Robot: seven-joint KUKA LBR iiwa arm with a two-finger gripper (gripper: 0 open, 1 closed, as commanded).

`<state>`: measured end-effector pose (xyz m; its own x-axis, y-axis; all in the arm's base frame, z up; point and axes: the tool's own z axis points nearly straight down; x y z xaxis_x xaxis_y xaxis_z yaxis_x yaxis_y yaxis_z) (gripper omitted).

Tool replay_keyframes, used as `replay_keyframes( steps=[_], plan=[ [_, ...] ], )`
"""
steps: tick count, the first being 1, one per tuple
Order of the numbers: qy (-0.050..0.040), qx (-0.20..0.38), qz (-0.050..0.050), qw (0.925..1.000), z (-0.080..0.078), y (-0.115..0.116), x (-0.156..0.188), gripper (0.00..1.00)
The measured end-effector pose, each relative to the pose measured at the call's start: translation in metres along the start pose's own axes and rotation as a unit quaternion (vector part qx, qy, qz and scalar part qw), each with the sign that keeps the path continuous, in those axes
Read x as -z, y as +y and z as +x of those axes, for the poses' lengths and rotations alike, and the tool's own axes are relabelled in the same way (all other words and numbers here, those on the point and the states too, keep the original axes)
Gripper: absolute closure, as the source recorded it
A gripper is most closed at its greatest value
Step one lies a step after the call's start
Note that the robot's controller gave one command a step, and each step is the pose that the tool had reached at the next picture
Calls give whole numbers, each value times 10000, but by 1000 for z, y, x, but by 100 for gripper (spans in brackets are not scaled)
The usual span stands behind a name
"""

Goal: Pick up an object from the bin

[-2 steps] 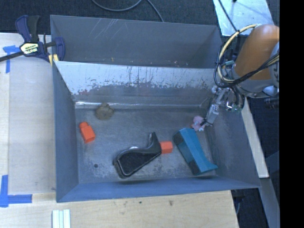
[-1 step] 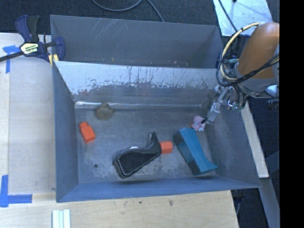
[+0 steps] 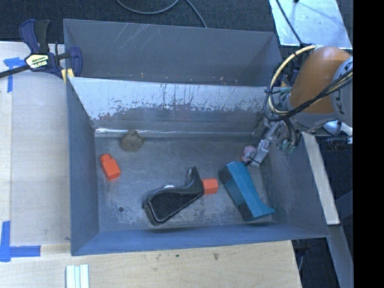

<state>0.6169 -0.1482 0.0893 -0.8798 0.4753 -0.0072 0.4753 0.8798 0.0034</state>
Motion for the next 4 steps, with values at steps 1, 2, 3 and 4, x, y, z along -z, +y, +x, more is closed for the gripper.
replay_keyframes(
  steps=[1,2,3,4],
  plan=[
    [-96,-798,-42,9968,-2,5,-12,100],
    [-96,-797,-41,9968,-2,5,-12,100],
    [-99,-794,-42,9968,-2,5,-12,100],
    [-70,-792,-26,9968,0,4,-7,100]
  ],
)
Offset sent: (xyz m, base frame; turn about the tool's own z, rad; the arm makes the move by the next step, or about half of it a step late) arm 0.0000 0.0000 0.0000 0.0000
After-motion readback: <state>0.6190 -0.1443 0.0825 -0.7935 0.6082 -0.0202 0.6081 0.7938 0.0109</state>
